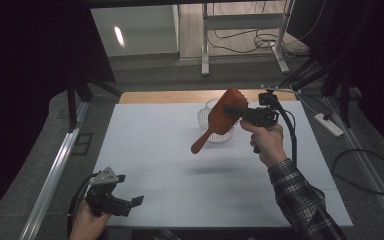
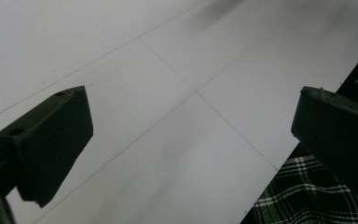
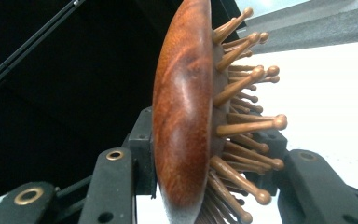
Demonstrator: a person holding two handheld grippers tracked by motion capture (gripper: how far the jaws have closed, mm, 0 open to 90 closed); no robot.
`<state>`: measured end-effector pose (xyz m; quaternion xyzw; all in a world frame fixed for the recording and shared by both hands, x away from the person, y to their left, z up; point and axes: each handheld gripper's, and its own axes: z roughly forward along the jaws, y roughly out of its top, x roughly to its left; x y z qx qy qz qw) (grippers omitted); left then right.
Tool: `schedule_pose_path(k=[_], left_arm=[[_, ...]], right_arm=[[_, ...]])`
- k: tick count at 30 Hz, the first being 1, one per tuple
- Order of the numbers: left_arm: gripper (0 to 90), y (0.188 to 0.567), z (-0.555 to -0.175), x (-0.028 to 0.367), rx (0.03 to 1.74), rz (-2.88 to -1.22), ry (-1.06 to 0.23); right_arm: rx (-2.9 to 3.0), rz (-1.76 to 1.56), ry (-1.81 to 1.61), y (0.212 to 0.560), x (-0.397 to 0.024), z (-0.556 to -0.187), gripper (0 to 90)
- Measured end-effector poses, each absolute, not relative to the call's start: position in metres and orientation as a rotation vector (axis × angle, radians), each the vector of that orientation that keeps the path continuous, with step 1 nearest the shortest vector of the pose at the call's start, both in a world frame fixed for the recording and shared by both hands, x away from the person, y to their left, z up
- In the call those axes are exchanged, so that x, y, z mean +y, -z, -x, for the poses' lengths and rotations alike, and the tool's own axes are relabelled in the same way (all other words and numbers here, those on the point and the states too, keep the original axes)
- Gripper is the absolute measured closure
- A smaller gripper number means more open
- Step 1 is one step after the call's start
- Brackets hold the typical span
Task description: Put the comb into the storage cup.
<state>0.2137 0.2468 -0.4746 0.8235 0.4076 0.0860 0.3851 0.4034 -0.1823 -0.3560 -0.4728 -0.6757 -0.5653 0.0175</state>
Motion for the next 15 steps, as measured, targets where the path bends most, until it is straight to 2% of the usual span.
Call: schedule_pose_path(k=[15], left_arm=[[0.0, 0.475, -0.213, 0.247, 1.043, -2.102, -0.215]], right_arm=[[-2.064, 1.552, 1.797, 0.347, -0.192, -0.420, 54.1]])
